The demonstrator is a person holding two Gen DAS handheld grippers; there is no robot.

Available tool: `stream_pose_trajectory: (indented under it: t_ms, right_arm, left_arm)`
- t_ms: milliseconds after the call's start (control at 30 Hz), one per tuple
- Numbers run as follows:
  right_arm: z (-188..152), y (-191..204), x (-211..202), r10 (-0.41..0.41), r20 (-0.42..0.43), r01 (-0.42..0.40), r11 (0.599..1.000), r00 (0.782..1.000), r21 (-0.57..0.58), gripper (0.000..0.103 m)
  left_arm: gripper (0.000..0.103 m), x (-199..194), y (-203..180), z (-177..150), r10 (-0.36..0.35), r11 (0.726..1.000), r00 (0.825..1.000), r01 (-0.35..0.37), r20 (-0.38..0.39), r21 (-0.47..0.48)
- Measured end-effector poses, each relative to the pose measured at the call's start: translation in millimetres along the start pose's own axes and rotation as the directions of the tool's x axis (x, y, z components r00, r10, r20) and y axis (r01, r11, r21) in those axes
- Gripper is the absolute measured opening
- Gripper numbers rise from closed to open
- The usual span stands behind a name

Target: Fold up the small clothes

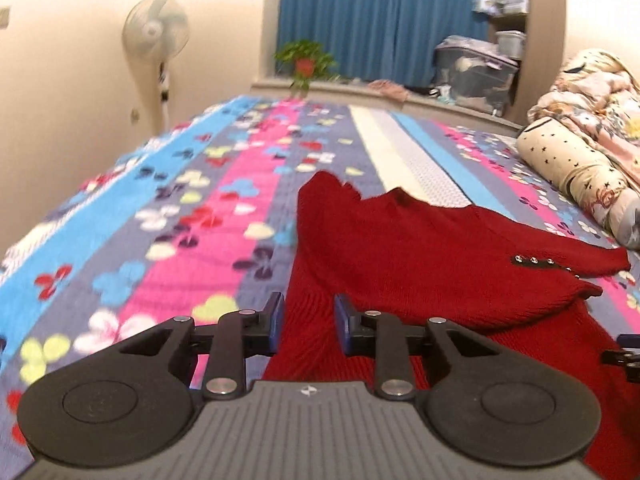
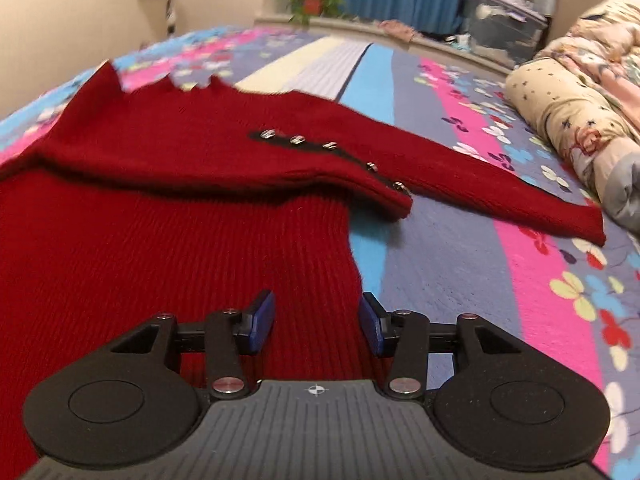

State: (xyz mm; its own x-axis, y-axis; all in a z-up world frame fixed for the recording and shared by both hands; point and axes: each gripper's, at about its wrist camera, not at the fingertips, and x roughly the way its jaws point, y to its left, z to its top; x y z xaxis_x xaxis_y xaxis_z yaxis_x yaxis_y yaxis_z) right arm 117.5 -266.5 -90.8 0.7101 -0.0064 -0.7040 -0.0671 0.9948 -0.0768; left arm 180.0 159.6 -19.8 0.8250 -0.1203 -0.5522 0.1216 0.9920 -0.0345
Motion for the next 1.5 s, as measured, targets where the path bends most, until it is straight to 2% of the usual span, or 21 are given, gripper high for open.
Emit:
stream_pose_trajectory:
  t_ms: [133, 233, 433, 533, 633, 733, 800, 833, 900, 933, 967, 1000, 1033, 1100, 1200, 1267, 1300, 1333, 1367, 1400, 1500]
  right_arm:
    - [-1, 3, -4, 0.069, -0.002, -0.069, 0.998, 0.998, -0.008, 0.049]
    - [4, 12, 11, 0.024, -0.04, -0.024, 1.0, 0.999, -0.01, 0.049]
    - [14, 23, 14, 0.077, -0.046, -0.079, 0.996, 0.996, -0.035, 0.049]
    - [12, 20, 18, 0.09, -0.046, -0.092, 0.995, 0.995, -0.036, 0.049]
    - [14, 20, 19, 0.096, -0.047, -0.098, 0.994, 0.994, -0.038, 0.049]
    - [14, 22, 20, 0.096, -0.045, -0.098, 0.994, 0.994, -0.043, 0.049]
    - [15, 22, 21, 0.096, -0.043, -0.098, 0.994, 0.994, -0.049, 0.049]
    - [15, 22, 22, 0.097, -0.042, -0.099, 0.994, 0.994, -0.049, 0.05]
    - [15, 22, 23, 0.101, -0.041, -0.103, 0.993, 0.994, -0.05, 0.05]
    - [15, 21, 23, 0.102, -0.041, -0.104, 0.993, 0.994, -0.05, 0.05]
    - [16, 21, 23, 0.104, -0.042, -0.106, 0.993, 0.994, -0.05, 0.05]
    - [16, 21, 23, 0.105, -0.043, -0.107, 0.993, 0.994, -0.049, 0.05]
    - [16, 21, 23, 0.105, -0.043, -0.107, 0.993, 0.993, -0.048, 0.05]
    - [15, 21, 22, 0.105, -0.042, -0.107, 0.993, 0.994, -0.05, 0.05]
    - [15, 21, 22, 0.103, -0.042, -0.105, 0.993, 0.994, -0.05, 0.05]
    - [16, 22, 23, 0.099, -0.042, -0.101, 0.994, 0.994, -0.051, 0.05]
    - [16, 23, 23, 0.096, -0.04, -0.098, 0.994, 0.995, -0.054, 0.05]
    - [16, 23, 23, 0.094, -0.038, -0.096, 0.994, 0.995, -0.057, 0.05]
    - [15, 23, 23, 0.094, -0.037, -0.096, 0.994, 0.995, -0.059, 0.05]
    - [15, 23, 23, 0.094, -0.035, -0.096, 0.994, 0.995, -0.06, 0.05]
    - [16, 22, 23, 0.099, -0.034, -0.1, 0.993, 0.995, -0.054, 0.05]
  left_arm:
    - [0.026, 26, -6, 4, -0.006, 1.0, 1.0, 0.006, -0.004, 0.009]
    - [0.026, 42, -11, 12, -0.012, 1.0, 1.0, 0.012, 0.024, 0.005]
    - [0.026, 79, -16, 29, -0.016, 1.0, 0.999, 0.016, 0.039, 0.005]
    - [0.031, 100, -18, 35, -0.009, 1.0, 1.0, 0.009, 0.025, -0.006]
    - [0.05, 119, -21, 37, -0.013, 0.999, 1.0, 0.013, 0.007, -0.042]
    - [0.051, 137, -29, 35, 0.014, 0.999, 0.999, -0.015, -0.029, -0.038]
    - [0.041, 148, -31, 32, 0.036, 0.999, 0.998, -0.036, -0.052, -0.004]
    - [0.017, 150, -30, 30, 0.052, 0.999, 0.997, -0.051, -0.056, 0.016]
    - [0.015, 145, -12, 33, 0.081, 0.997, 0.997, -0.082, -0.007, -0.014]
    - [0.009, 137, 2, 36, 0.143, 0.987, 0.989, -0.14, 0.036, -0.076]
    - [0.0, 131, 16, 41, 0.243, 0.963, 0.969, -0.235, 0.049, -0.131]
    - [0.0, 126, 30, 44, 0.338, 0.927, 0.94, -0.326, 0.038, -0.184]
    - [0.001, 124, 43, 45, 0.36, 0.909, 0.933, -0.347, 0.016, -0.229]
    - [0.002, 119, 55, 47, 0.272, 0.919, 0.962, -0.267, -0.025, -0.289]
    - [0.007, 103, 28, 50, 0.208, 0.965, 0.977, -0.196, 0.049, -0.175]
    - [0.008, 106, 17, 45, 0.11, 0.984, 0.993, -0.104, 0.03, -0.146]
    - [0.008, 115, 16, 40, 0.076, 0.986, 0.997, -0.079, -0.022, -0.144]
    - [0.009, 128, 16, 33, 0.063, 0.987, 0.993, -0.077, -0.103, -0.141]
    - [0.008, 146, 18, 22, 0.077, 0.985, 0.97, -0.11, -0.23, -0.136]
    - [0.008, 151, 20, 14, 0.088, 0.982, 0.96, -0.129, -0.265, -0.141]
    - [0.011, 133, 1, 21, 0.114, 0.987, 0.977, -0.132, -0.181, -0.091]
